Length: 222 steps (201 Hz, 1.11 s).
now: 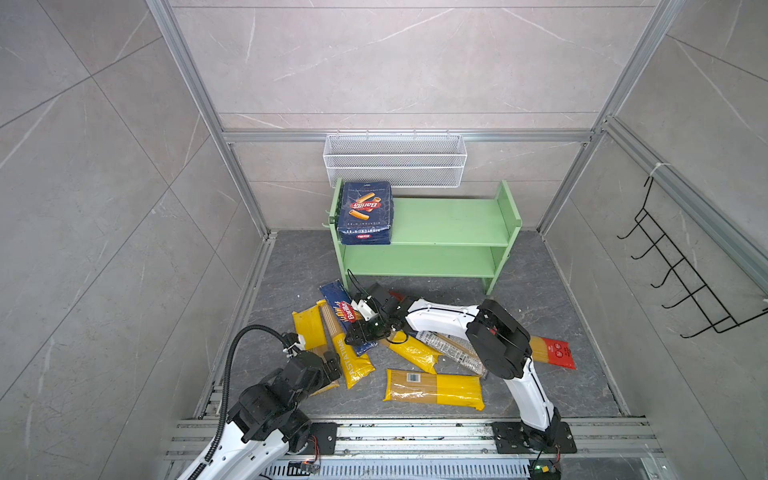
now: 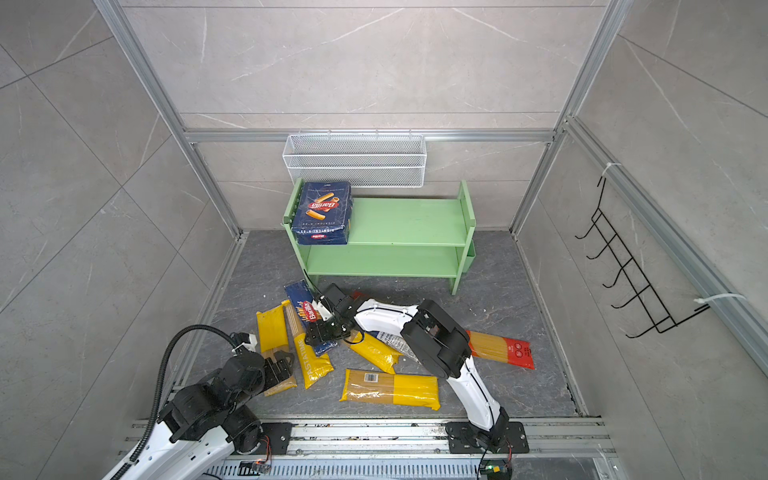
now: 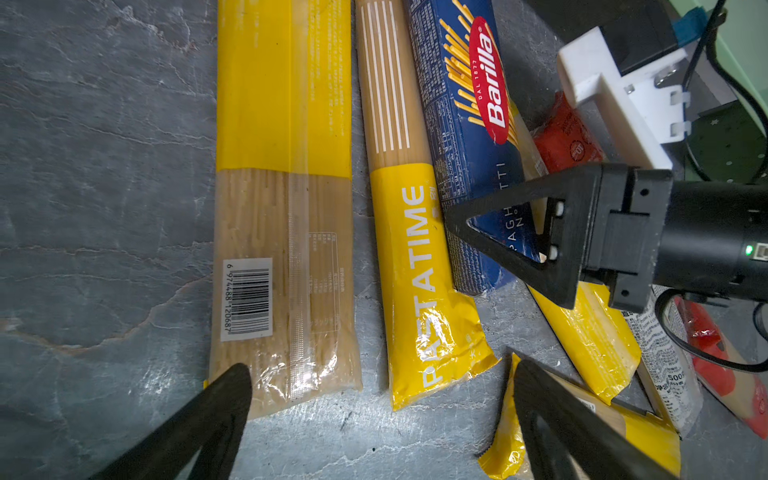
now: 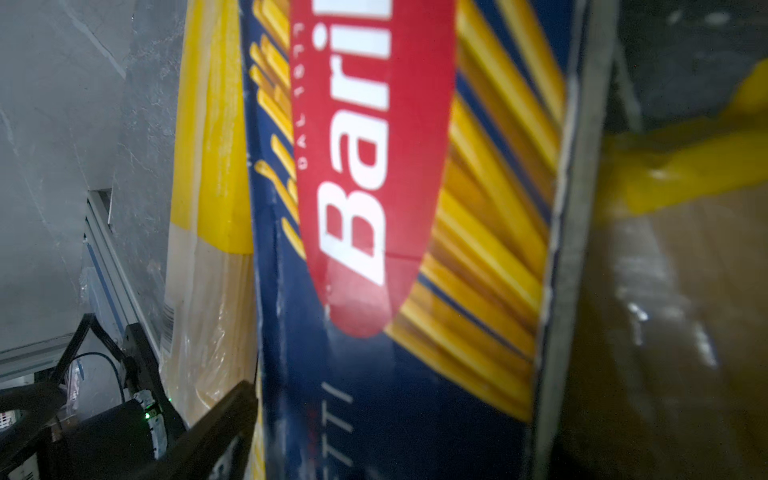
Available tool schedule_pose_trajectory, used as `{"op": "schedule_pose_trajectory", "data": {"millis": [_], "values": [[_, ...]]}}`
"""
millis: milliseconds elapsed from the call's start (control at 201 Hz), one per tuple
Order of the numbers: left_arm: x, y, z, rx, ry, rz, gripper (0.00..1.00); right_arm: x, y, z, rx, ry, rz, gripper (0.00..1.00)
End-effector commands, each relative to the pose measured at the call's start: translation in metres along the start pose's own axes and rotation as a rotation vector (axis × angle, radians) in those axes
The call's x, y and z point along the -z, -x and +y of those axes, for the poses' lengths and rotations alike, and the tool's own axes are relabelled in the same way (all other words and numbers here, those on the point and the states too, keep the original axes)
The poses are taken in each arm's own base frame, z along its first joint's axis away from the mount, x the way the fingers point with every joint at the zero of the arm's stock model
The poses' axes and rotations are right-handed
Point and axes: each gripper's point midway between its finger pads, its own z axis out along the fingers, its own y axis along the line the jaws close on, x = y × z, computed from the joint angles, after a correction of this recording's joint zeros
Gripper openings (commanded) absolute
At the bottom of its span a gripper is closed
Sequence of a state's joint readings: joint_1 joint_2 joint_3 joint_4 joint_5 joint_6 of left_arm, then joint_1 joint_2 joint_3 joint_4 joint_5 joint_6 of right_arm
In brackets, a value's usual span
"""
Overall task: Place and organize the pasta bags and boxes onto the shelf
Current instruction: 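Grasp the blue Barilla spaghetti box with the right gripper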
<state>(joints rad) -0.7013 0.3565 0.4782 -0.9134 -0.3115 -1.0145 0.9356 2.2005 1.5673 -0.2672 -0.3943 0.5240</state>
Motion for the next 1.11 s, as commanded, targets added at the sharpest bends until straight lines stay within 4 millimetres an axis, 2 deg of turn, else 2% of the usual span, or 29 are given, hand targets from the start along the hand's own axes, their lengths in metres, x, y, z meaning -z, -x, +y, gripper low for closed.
{"op": "schedule_pose_trajectory", "data": {"millis": [0, 149, 254, 478, 732, 1101], "values": [[-0.001, 0.000, 0.005, 0.011, 0.018, -0.004, 1.00, -0.030, -0.050, -0.039, -0.067, -0.092, 0.156, 0.78], [-0.001, 0.000, 0.004, 0.010, 0.016, -0.006, 1.00, -0.027, -0.053, -0.038, -0.072, -0.091, 0.157, 0.59], [0.000, 0.000, 0.004, 0.012, 0.016, -0.006, 1.00, -0.022, -0.054, -0.039, -0.075, -0.100, 0.149, 0.57], [0.002, 0.002, 0.004, 0.014, 0.013, -0.010, 1.00, -0.008, -0.053, -0.028, -0.071, -0.062, 0.119, 0.38], [0.004, 0.003, 0.003, 0.015, 0.011, -0.014, 1.00, 0.013, -0.053, -0.016, -0.063, -0.026, 0.078, 0.35], [0.000, 0.004, -0.003, 0.000, 0.019, 0.002, 1.00, 0.054, -0.051, -0.002, -0.043, -0.017, 0.007, 0.31]]}}
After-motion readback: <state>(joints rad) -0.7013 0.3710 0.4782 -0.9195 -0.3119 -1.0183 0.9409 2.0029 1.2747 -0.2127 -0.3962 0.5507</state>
